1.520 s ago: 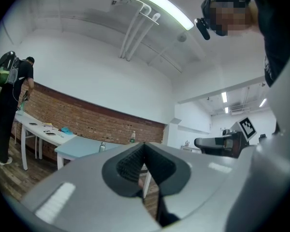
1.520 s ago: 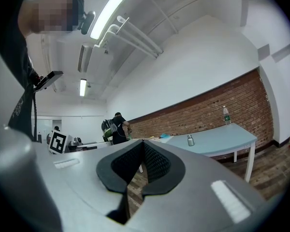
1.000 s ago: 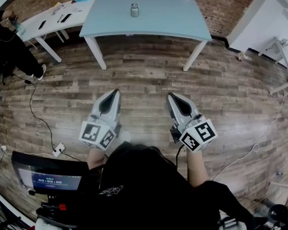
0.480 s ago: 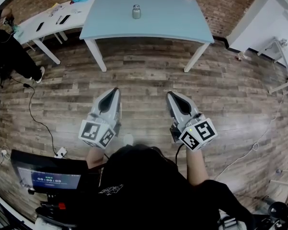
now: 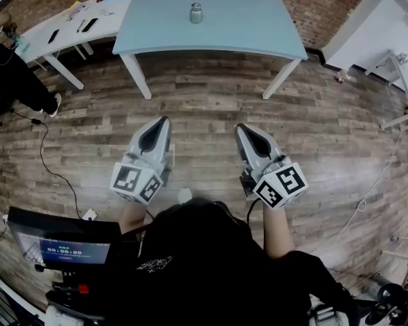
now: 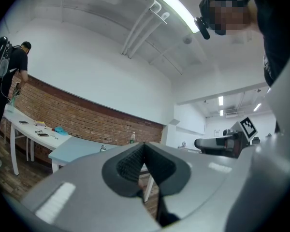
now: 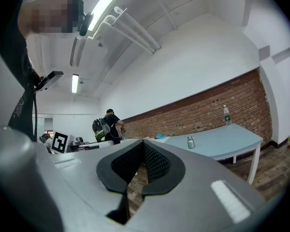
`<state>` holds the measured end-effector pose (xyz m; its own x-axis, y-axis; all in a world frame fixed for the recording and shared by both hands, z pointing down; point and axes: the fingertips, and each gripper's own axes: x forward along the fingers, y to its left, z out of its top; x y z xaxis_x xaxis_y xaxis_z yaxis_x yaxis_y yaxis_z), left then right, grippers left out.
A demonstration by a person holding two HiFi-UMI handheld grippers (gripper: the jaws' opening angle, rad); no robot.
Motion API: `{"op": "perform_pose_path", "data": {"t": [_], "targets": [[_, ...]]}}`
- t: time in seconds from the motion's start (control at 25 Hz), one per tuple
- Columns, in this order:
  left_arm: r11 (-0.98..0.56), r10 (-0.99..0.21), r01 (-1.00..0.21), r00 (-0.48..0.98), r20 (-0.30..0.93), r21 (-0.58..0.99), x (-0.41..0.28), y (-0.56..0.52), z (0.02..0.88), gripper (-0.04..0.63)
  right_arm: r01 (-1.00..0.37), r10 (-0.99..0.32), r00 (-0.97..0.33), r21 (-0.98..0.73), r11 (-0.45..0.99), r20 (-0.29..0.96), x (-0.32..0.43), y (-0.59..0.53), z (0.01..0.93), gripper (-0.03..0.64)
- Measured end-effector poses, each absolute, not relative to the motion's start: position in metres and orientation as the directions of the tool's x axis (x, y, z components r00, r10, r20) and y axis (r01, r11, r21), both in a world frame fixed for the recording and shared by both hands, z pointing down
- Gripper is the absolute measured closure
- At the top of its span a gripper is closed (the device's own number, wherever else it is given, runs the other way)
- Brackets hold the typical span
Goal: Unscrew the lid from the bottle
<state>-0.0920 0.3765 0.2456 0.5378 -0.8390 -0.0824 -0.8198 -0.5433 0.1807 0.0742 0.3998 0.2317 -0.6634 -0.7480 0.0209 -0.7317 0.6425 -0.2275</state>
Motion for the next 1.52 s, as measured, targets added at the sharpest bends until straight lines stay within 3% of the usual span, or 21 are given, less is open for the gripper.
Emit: {"op": "perform_pose_path", "data": {"t": [1.52], "targets": [[-0.592, -0.805, -0.781, 0.583, -0.105, 0.202, -0.145, 0.340, 0.252, 0.595, -0.786, -0.797, -0.603, -0.198, 0.586, 0.037, 0.029, 0.372, 0.235, 0.615]]}}
